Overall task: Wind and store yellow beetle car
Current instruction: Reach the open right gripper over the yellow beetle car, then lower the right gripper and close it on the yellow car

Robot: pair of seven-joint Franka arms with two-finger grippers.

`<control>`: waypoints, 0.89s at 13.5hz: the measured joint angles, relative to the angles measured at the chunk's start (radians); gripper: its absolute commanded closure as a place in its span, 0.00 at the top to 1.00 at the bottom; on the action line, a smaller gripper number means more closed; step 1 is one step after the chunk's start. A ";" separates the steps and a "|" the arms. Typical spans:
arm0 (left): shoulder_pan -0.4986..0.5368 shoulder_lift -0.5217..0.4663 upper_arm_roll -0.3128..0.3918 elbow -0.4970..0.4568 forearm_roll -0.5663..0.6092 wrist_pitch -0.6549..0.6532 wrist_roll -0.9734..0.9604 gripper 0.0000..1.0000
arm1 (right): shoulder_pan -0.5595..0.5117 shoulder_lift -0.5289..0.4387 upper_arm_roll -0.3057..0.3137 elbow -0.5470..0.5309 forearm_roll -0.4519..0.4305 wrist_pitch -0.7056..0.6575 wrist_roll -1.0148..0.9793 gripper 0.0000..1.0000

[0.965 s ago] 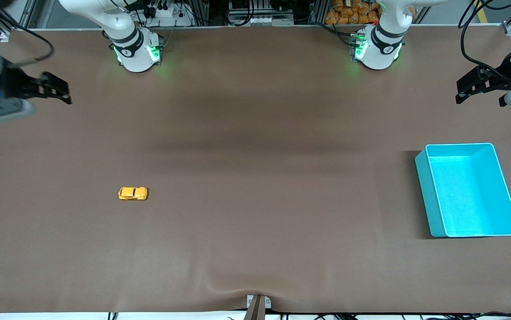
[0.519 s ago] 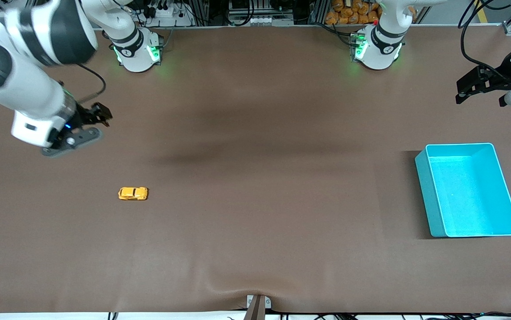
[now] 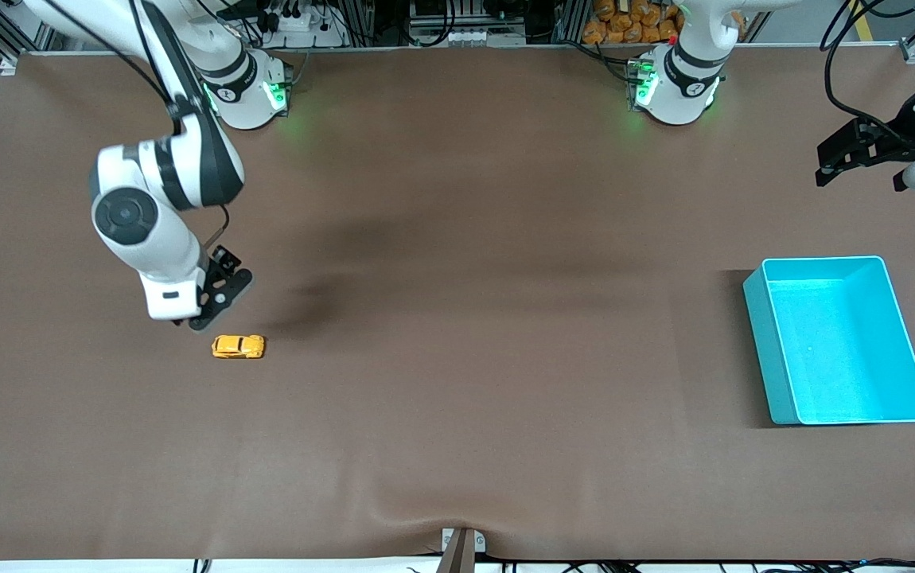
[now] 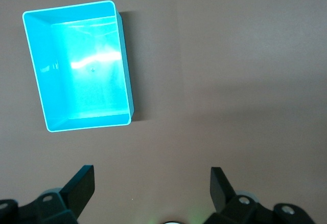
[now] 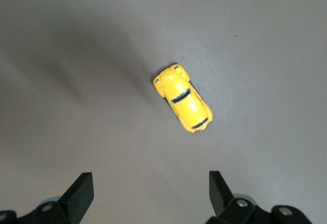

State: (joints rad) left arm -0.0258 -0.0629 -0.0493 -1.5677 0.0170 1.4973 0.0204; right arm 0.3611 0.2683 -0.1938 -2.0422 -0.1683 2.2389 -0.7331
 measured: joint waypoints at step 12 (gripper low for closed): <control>-0.001 0.000 -0.001 0.001 0.000 0.000 0.000 1.00 | -0.026 0.276 0.001 0.153 -0.014 0.112 -0.456 0.71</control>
State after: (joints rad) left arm -0.0267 -0.0625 -0.0499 -1.5671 0.0170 1.4974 0.0204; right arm 0.3347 0.5444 -0.1927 -1.8896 -0.1824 2.3507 -1.1886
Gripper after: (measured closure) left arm 0.000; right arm 0.247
